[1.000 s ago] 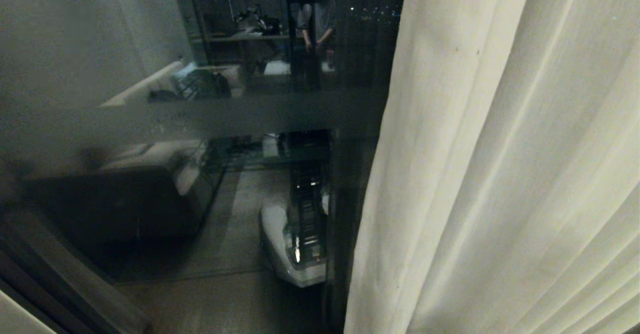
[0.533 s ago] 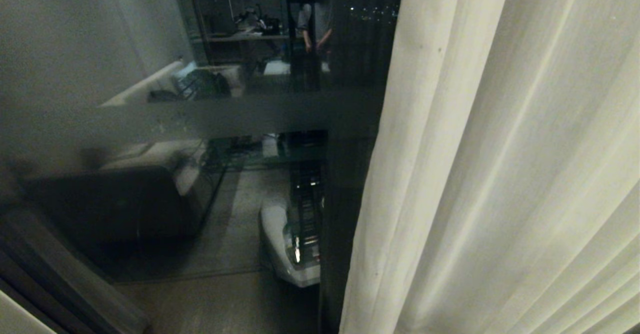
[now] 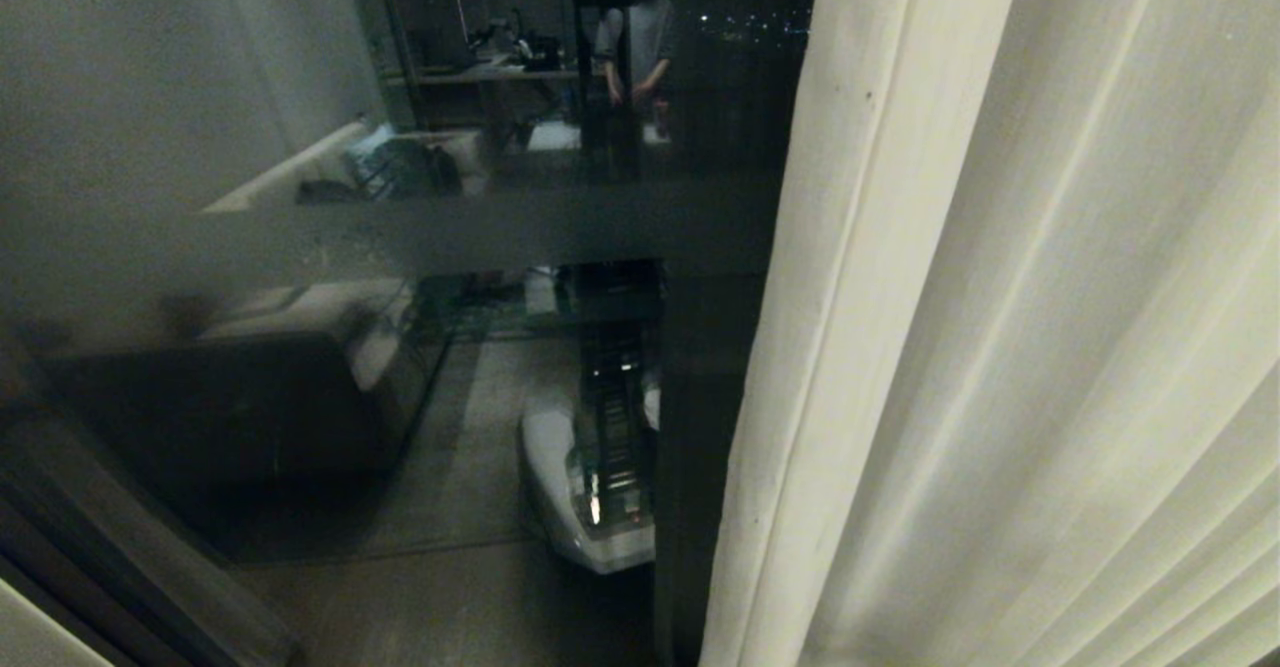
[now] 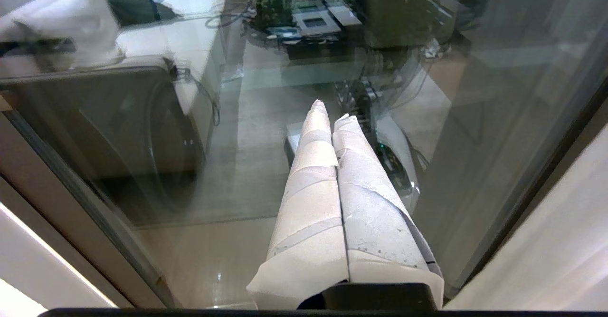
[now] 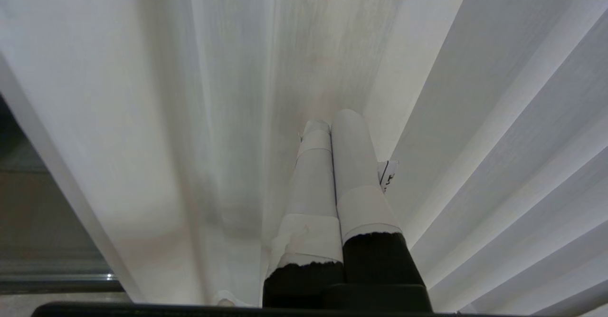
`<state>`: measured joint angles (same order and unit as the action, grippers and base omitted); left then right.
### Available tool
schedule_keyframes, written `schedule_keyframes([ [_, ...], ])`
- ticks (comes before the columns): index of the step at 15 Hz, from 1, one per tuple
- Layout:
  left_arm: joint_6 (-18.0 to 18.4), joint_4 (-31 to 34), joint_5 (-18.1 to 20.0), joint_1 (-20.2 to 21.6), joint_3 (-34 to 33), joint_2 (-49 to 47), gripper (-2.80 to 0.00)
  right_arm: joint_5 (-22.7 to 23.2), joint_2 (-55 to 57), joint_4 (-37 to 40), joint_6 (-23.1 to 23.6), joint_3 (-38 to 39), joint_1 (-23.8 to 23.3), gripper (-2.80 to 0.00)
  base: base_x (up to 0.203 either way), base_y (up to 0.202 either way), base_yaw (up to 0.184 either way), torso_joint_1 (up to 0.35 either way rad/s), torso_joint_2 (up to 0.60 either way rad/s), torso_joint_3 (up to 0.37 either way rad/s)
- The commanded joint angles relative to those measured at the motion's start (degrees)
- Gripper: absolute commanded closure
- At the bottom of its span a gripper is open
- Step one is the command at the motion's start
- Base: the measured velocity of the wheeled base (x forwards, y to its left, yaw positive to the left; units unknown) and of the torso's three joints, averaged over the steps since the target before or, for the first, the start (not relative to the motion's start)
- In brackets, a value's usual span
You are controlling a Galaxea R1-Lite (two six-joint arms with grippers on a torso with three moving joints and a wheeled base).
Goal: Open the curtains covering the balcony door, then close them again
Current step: Close the inner curtains on both sides
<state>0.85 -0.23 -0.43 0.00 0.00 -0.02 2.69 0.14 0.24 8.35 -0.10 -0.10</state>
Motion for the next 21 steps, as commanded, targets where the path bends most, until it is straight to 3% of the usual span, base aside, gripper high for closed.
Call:
schedule_keyframes([
  [1,0.03,-0.03,-0.01,0.0,0.0,0.02,0.0,0.12,-0.11,-0.07,0.18,0.01,0.01,0.0,0.0,0.0,0.0,0.0,0.0,0.0],
  [12,0.03,-0.03,-0.01,0.0,0.0,0.02,0.0,-0.05,-0.05,-0.16,0.35,0.01,0.01,0.0,0.0,0.0,0.0,0.0,0.0,0.0],
  [21,0.02,-0.03,-0.01,0.0,0.0,0.02,0.0,-0.06,-0.05,0.02,-2.11,0.01,0.01,0.0,0.001,-0.002,0.069,0.0,0.0,0.004],
])
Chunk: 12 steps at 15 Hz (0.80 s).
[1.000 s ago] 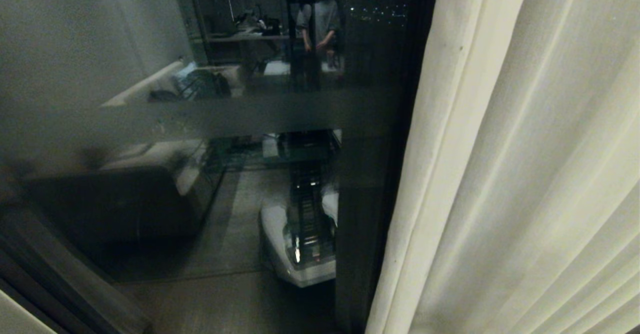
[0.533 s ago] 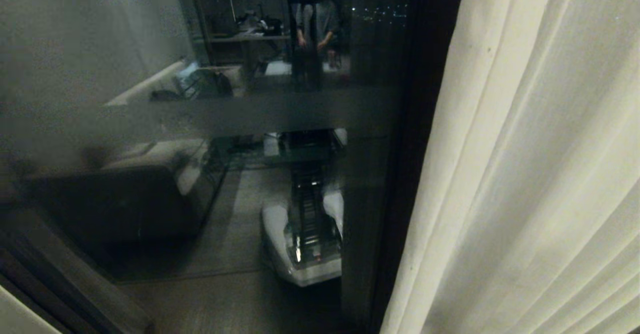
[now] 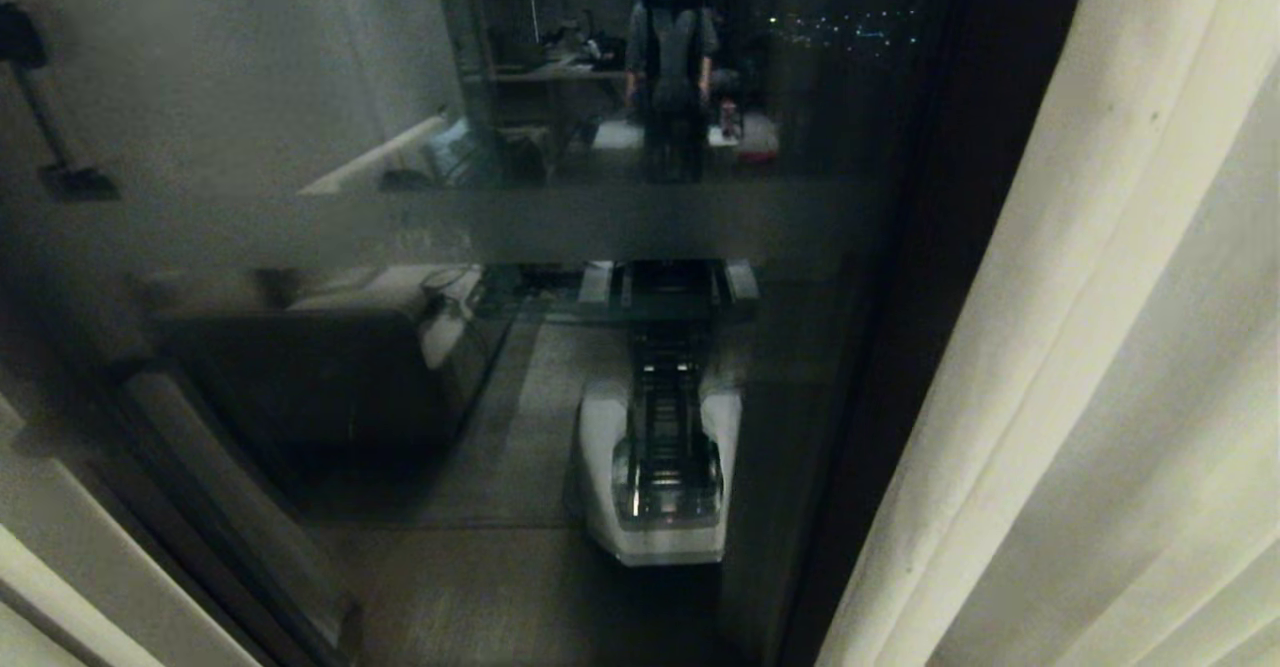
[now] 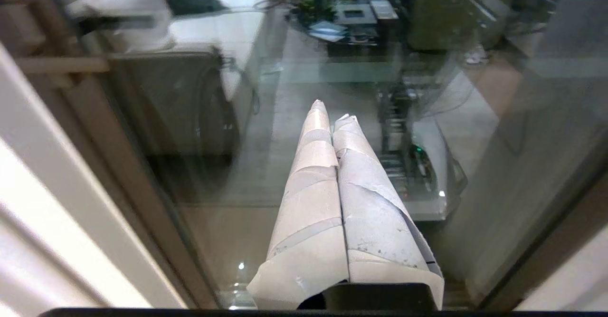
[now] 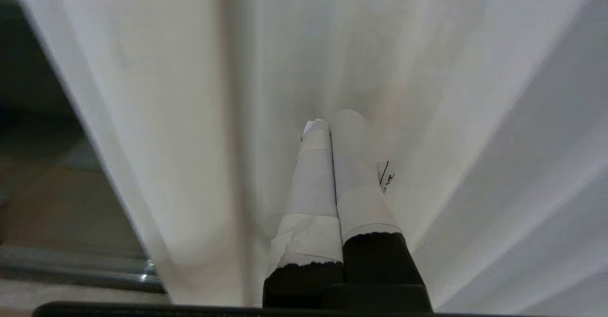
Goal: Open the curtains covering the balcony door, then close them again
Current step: Close the inner curtains on both sides
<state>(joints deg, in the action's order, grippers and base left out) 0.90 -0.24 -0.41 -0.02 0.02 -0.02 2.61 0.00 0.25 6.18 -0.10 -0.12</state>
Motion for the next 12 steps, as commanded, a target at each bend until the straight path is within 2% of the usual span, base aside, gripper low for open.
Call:
schedule_keyframes([
  [1,-0.11,-0.02,0.06,0.02,-0.02,0.02,0.0,0.11,0.09,0.01,0.15,0.01,0.03,0.0,0.0,0.0,0.0,0.0,0.0,0.0],
  [12,0.16,0.06,0.06,0.02,-0.02,0.02,0.0,0.12,0.01,-0.02,0.76,0.01,0.02,0.0,0.0,0.0,0.0,0.0,0.0,0.0],
])
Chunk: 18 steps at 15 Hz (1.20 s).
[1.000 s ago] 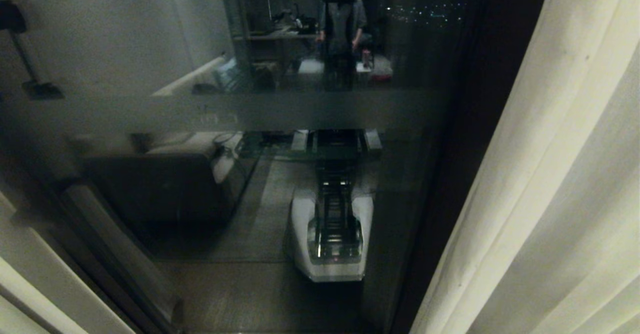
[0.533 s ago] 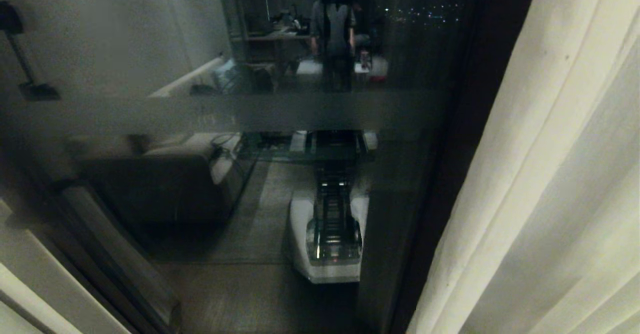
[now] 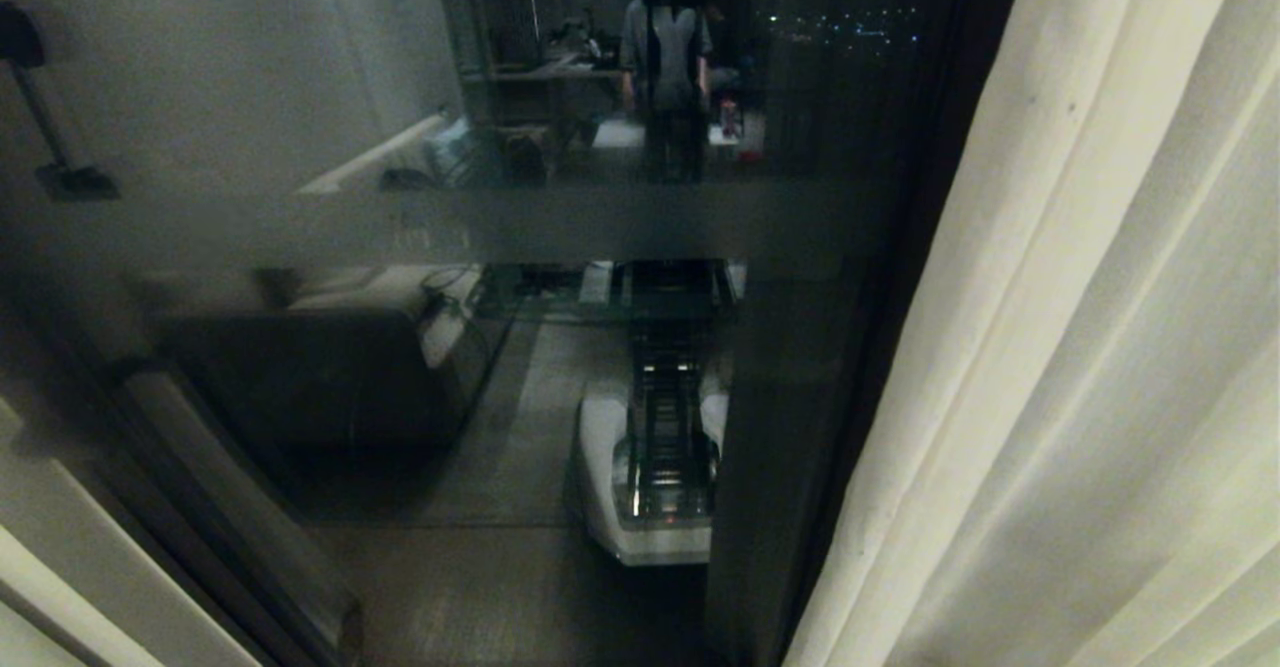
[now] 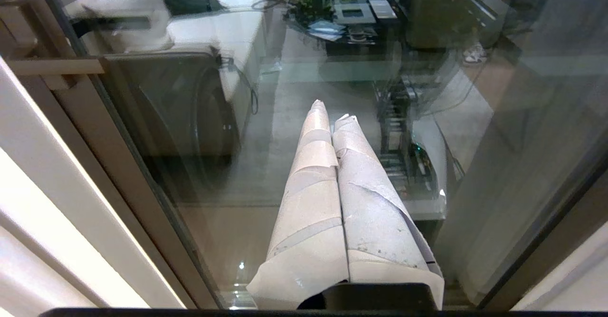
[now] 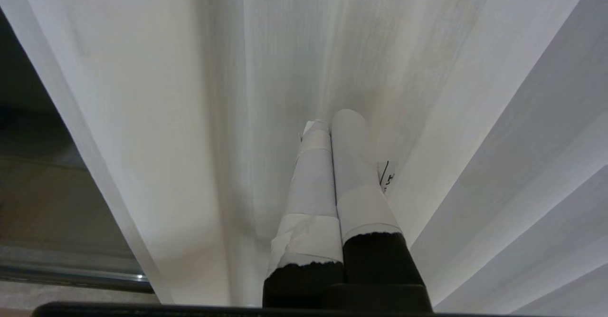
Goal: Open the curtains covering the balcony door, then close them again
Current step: Close the inner curtains on both sides
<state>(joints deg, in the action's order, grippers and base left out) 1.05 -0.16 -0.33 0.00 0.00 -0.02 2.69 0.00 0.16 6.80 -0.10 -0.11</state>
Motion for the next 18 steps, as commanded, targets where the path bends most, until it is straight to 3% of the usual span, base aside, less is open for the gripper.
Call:
schedule_keyframes([
  [1,-0.08,-0.02,-0.03,0.0,0.0,0.02,0.0,0.03,0.0,0.09,0.05,0.01,-0.06,0.0,0.0,0.0,0.0,0.0,0.0,0.0],
  [8,-0.08,-0.02,-0.11,0.0,0.0,0.02,0.0,0.03,0.06,0.11,-0.03,0.01,-0.07,0.0,-0.072,0.0,-0.001,-0.002,0.0,0.003],
  [18,-0.17,-0.02,-0.16,0.0,0.0,0.02,0.0,0.03,0.09,0.11,0.23,0.01,-0.07,0.0,0.0,0.0,0.0,0.0,0.0,0.0],
])
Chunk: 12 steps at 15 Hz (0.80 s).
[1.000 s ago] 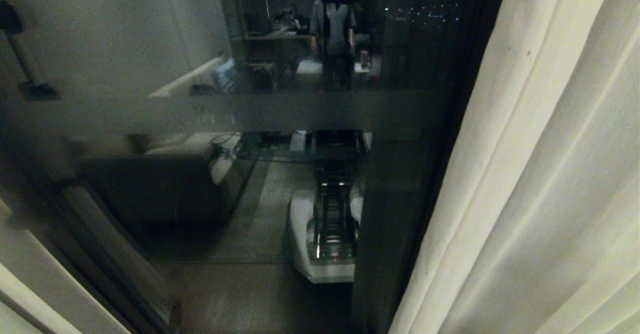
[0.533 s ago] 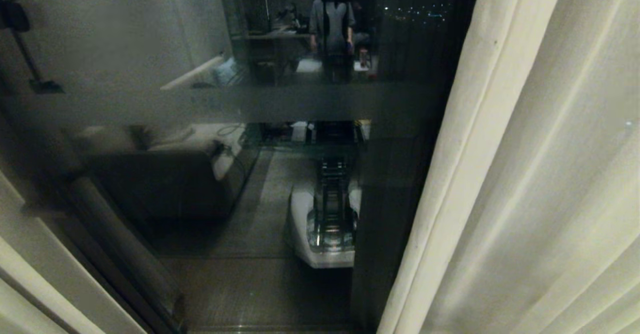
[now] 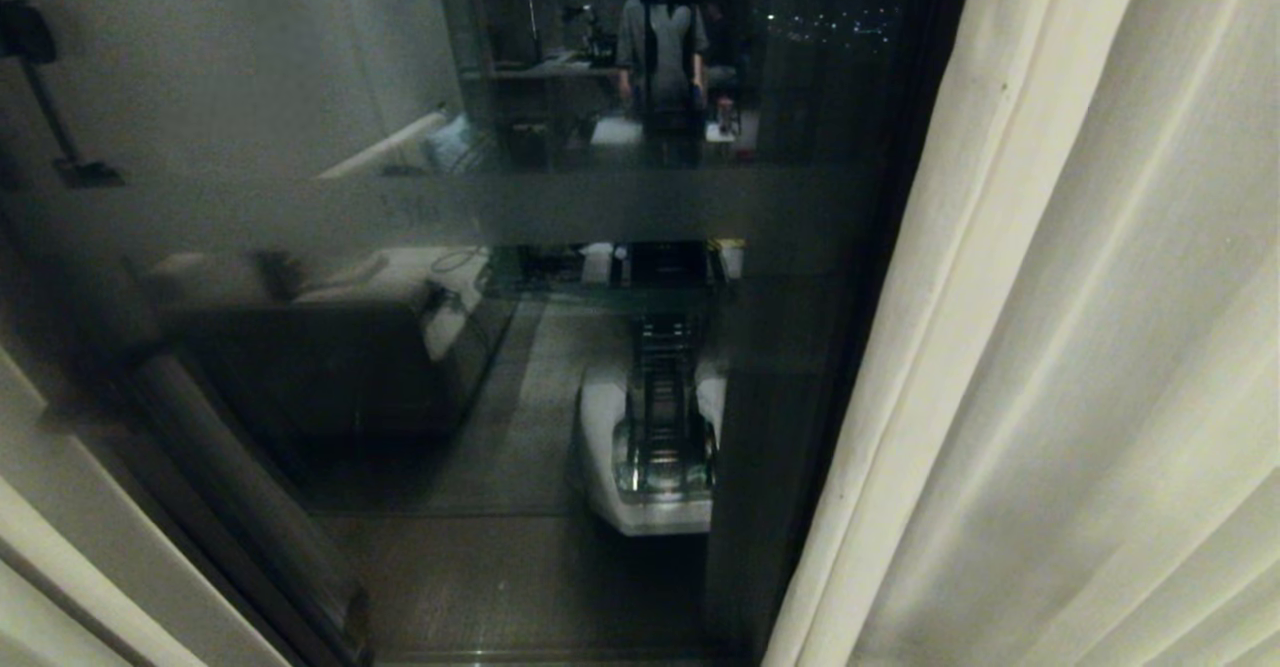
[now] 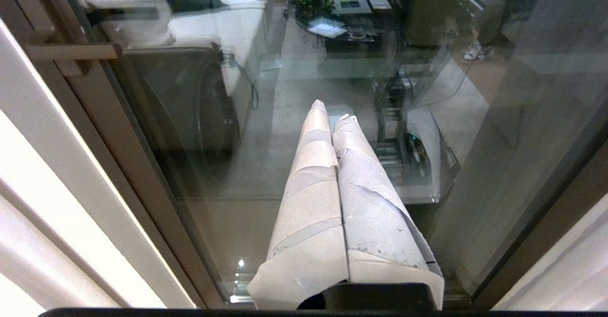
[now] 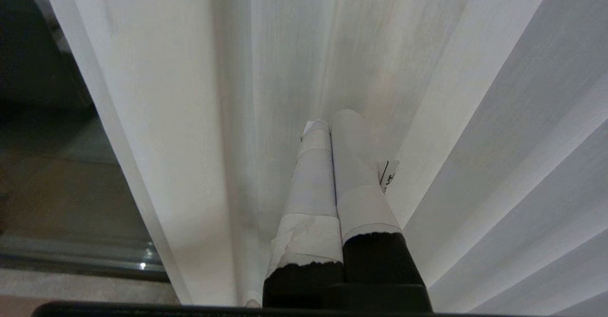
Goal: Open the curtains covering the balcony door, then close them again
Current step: Close the inner curtains on both sides
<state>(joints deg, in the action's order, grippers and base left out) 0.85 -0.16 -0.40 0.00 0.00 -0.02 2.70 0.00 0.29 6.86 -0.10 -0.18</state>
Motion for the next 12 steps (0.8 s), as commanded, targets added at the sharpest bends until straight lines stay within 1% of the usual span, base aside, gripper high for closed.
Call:
schedule_keyframes([
  [1,0.03,-0.02,-0.12,0.0,0.0,0.02,0.0,0.02,0.0,-0.03,0.02,0.01,0.01,0.0,0.0,0.0,0.0,0.0,0.0,0.0],
  [3,0.03,-0.02,-0.12,0.0,0.0,0.02,0.0,0.02,0.09,-0.03,0.08,0.01,0.01,0.0,0.001,0.121,0.005,0.005,0.0,0.0],
  [12,-0.06,-0.02,-0.12,0.0,0.0,0.02,0.0,-0.06,0.08,-0.03,0.34,0.01,0.01,0.0,0.0,0.19,0.001,0.002,0.0,0.001],
])
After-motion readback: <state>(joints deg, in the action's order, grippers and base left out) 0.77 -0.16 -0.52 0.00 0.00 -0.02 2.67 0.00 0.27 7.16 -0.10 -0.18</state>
